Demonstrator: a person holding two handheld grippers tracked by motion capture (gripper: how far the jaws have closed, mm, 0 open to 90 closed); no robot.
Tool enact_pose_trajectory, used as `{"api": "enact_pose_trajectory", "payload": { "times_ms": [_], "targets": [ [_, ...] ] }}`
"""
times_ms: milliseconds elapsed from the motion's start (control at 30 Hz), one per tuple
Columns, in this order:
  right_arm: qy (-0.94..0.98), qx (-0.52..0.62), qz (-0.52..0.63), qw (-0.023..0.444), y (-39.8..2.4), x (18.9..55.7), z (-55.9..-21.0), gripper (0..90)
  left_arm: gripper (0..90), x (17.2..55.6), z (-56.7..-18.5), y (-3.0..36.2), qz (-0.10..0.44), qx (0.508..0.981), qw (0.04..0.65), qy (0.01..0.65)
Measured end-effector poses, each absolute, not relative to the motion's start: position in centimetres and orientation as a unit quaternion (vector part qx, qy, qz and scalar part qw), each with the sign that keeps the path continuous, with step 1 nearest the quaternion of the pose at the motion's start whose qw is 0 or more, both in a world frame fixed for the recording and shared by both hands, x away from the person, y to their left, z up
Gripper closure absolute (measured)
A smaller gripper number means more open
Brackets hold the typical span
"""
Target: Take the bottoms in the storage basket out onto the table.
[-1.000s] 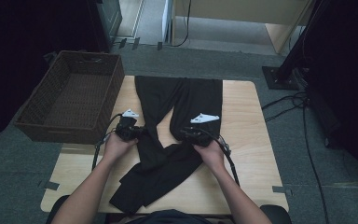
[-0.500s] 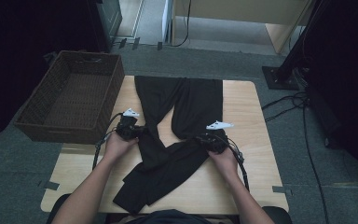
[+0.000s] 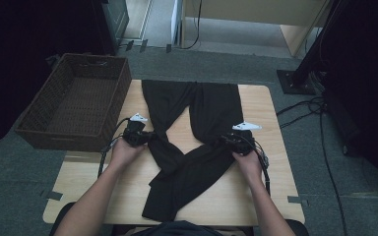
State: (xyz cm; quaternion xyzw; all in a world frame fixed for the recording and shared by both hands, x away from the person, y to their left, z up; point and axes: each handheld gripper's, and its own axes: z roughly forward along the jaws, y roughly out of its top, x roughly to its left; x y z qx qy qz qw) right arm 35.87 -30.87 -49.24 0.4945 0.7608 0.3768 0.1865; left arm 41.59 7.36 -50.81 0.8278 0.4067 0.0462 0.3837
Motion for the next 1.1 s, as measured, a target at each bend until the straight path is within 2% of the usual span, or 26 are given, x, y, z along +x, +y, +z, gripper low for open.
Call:
{"api": "enact_pose_trajectory", "payload": {
  "times_ms": [100, 233, 400, 467, 600, 667, 967, 1100],
  "targets": [
    [0.777, 0.469, 0.378, 0.185, -28.9, 35.9, -48.7, 66.1, 85.5, 41.6, -50.7, 7.4, 0.045, 0.827, 0.385, 0.407],
    [0.79, 0.462, 0.369, 0.16, -27.1, 36.5, -50.0, 65.8, 83.0, 41.4, -50.5, 7.4, 0.04, 0.825, 0.391, 0.407],
    [0.791, 0.461, 0.368, 0.164, -26.5, 36.6, -51.6, 68.0, 75.9, 41.3, -49.9, 7.5, 0.036, 0.818, 0.405, 0.407],
    [0.791, 0.458, 0.366, 0.175, -26.4, 36.5, -51.7, 69.5, 75.0, 41.1, -49.4, 7.3, 0.036, 0.817, 0.412, 0.403],
    [0.786, 0.461, 0.375, 0.169, -26.2, 36.3, -51.8, 69.4, 68.0, 40.6, -48.4, 6.5, 0.036, 0.811, 0.431, 0.394],
    [0.792, 0.453, 0.375, 0.164, -25.7, 36.2, -51.7, 69.4, 63.3, 40.5, -48.3, 5.7, 0.036, 0.815, 0.428, 0.388],
    [0.801, 0.43, 0.374, 0.181, -23.9, 35.7, -51.9, 69.7, 53.1, 41.7, -50.4, 3.9, 0.046, 0.828, 0.384, 0.405],
    [0.8, 0.432, 0.376, 0.18, -23.9, 35.7, -52.0, 69.7, 52.4, 41.9, -50.9, 3.6, 0.057, 0.829, 0.382, 0.404]
  ]
}}
